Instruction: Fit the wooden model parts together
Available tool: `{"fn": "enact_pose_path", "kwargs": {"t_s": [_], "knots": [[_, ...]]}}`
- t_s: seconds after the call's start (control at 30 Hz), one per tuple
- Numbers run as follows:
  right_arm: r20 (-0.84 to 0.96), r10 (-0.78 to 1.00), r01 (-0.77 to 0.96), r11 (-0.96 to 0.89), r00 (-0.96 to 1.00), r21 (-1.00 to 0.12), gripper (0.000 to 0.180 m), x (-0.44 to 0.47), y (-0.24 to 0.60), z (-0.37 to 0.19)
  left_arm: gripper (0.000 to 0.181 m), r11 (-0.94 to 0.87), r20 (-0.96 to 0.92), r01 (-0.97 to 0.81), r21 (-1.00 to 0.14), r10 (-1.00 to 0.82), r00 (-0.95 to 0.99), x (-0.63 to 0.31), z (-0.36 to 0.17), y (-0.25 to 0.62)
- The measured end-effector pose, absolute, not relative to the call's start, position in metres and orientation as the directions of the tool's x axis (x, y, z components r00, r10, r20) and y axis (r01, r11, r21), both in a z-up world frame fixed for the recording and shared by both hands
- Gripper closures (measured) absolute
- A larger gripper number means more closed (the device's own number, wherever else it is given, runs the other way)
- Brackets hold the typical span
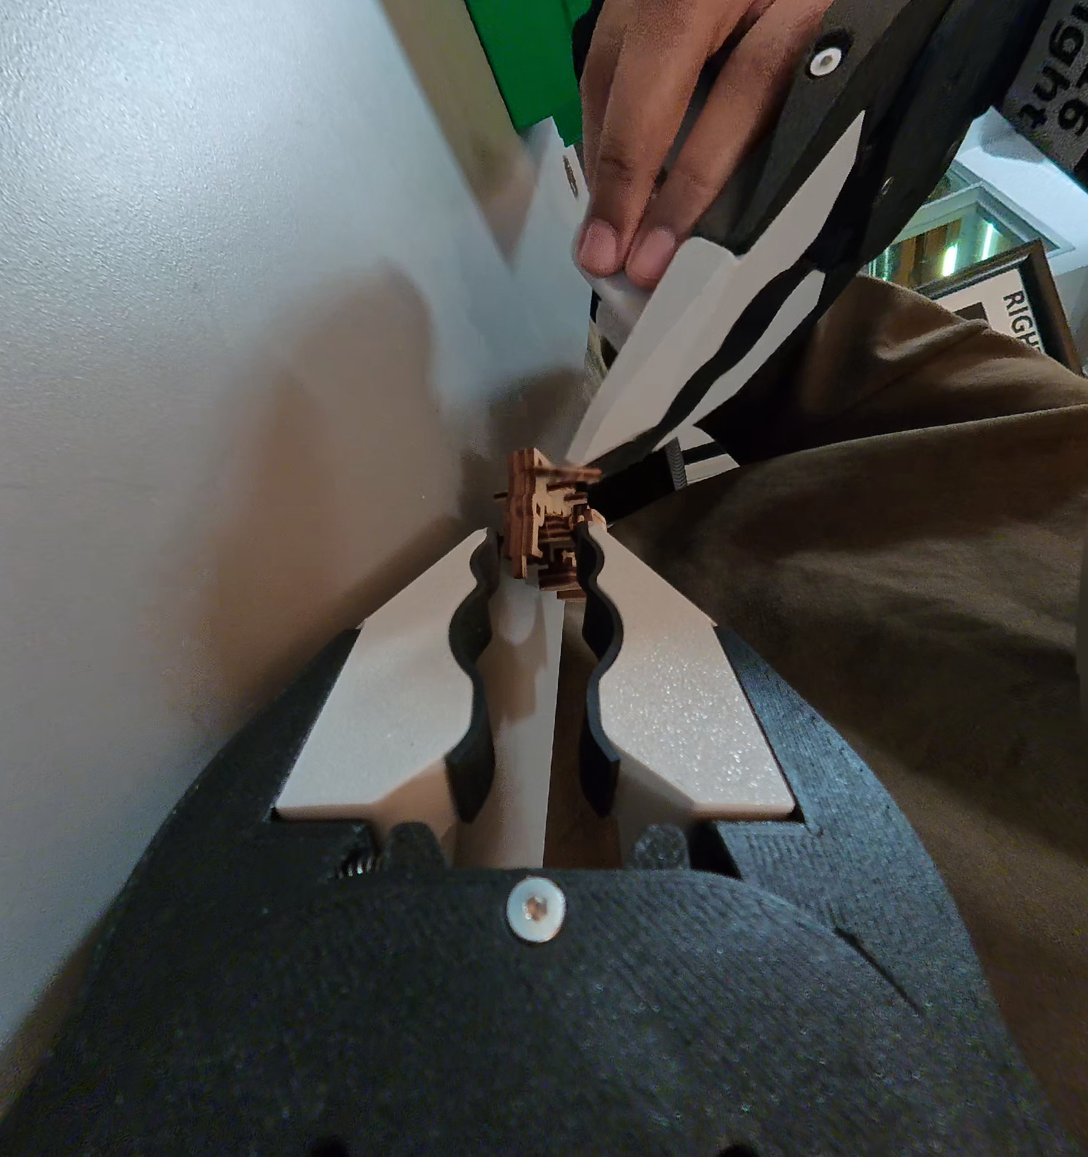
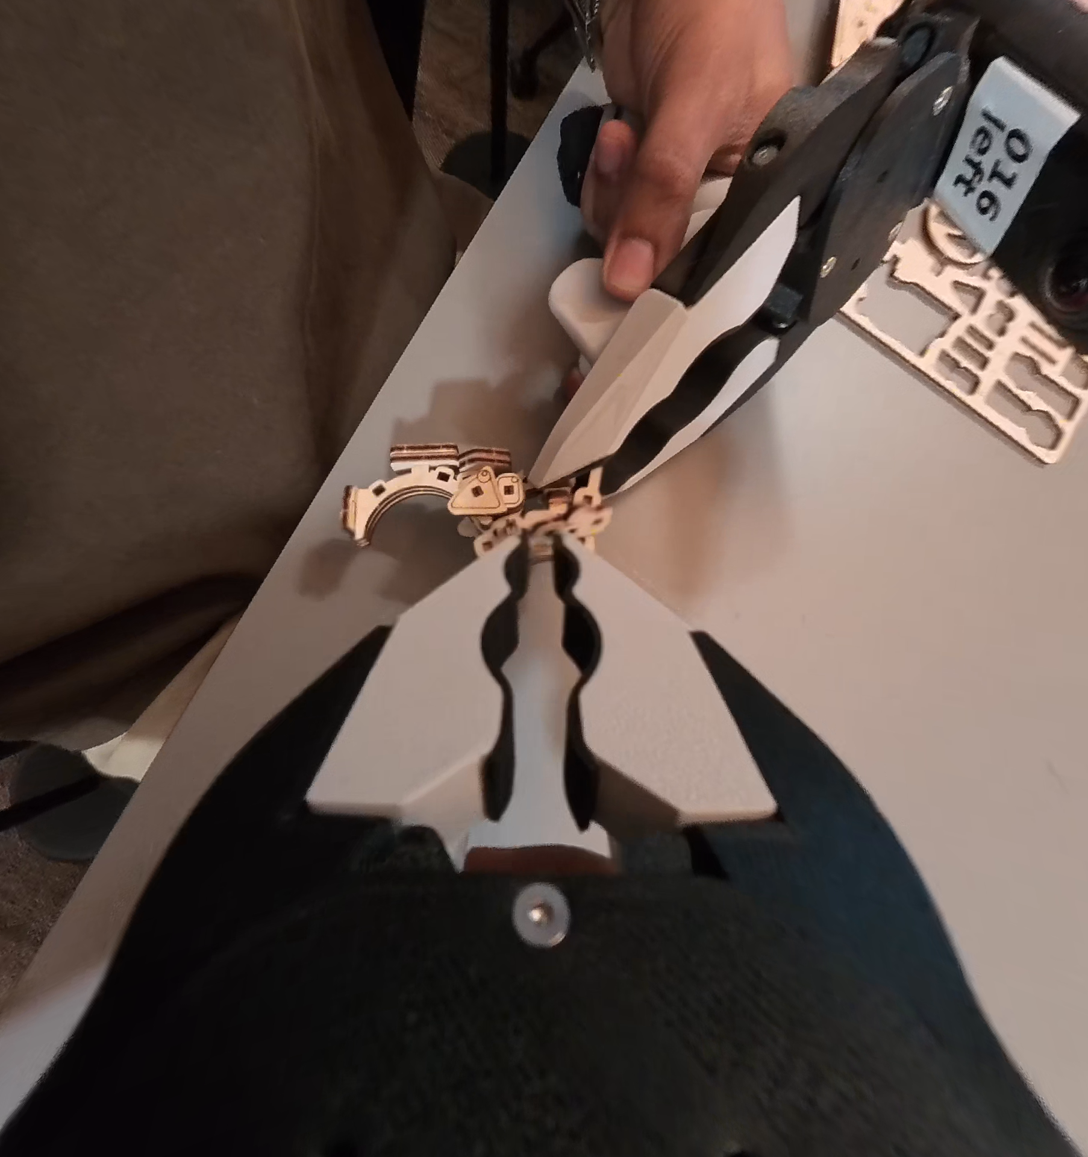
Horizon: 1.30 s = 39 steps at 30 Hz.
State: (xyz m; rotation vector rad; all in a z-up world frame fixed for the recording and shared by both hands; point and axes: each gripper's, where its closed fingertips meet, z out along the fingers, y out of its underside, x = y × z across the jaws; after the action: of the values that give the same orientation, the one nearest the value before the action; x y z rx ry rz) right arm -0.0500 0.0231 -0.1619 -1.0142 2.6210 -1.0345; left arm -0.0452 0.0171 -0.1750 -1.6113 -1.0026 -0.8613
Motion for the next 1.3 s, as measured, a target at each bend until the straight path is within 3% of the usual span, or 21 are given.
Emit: {"fn": "enact_pose_path", "kwargs": {"t_s": [0.47, 0.57, 0.7, 0.8, 1.0, 1.2, 1.3], "knots": [[0.107, -0.537, -0.450, 0.564, -0.837, -0.692, 0.158, -0.062, 0.018, -0.157, 0.158, -0.145, 0.896, 0.915, -0.376, 0.194, 0.399, -0.045, -0.175, 0.017], [-0.002, -0.468, -0.295, 0.561, -0.884, -0.774, 0.156, -0.066, 0.014, -0.146, 0.158, -0.143, 0.896, 0.915, -0.377, 0.195, 0.400, -0.045, -0.175, 0.017], [-0.222, -0.281, 0.047, 0.518, -0.934, -0.854, 0.148, -0.095, 0.008, -0.119, 0.158, -0.124, 0.888, 0.912, -0.391, 0.207, 0.409, -0.048, -0.175, 0.017], [-0.278, -0.150, 0.158, 0.534, -0.949, -0.831, 0.141, -0.111, 0.011, -0.127, 0.158, -0.109, 0.883, 0.910, -0.401, 0.218, 0.415, -0.050, -0.174, 0.017], [-0.202, -0.098, 0.107, 0.587, -0.974, -0.802, 0.146, -0.090, 0.014, -0.154, 0.158, -0.102, 0.884, 0.910, -0.401, 0.220, 0.414, -0.051, -0.174, 0.017], [-0.377, -0.099, 0.257, 0.574, -0.921, -0.777, 0.161, -0.082, 0.002, -0.150, 0.158, -0.106, 0.882, 0.909, -0.403, 0.219, 0.417, -0.051, -0.174, 0.017], [-0.531, -0.122, 0.354, 0.618, -0.839, -0.702, 0.151, -0.074, 0.000, -0.156, 0.158, -0.108, 0.881, 0.908, -0.404, 0.219, 0.418, -0.050, -0.175, 0.017]]}}
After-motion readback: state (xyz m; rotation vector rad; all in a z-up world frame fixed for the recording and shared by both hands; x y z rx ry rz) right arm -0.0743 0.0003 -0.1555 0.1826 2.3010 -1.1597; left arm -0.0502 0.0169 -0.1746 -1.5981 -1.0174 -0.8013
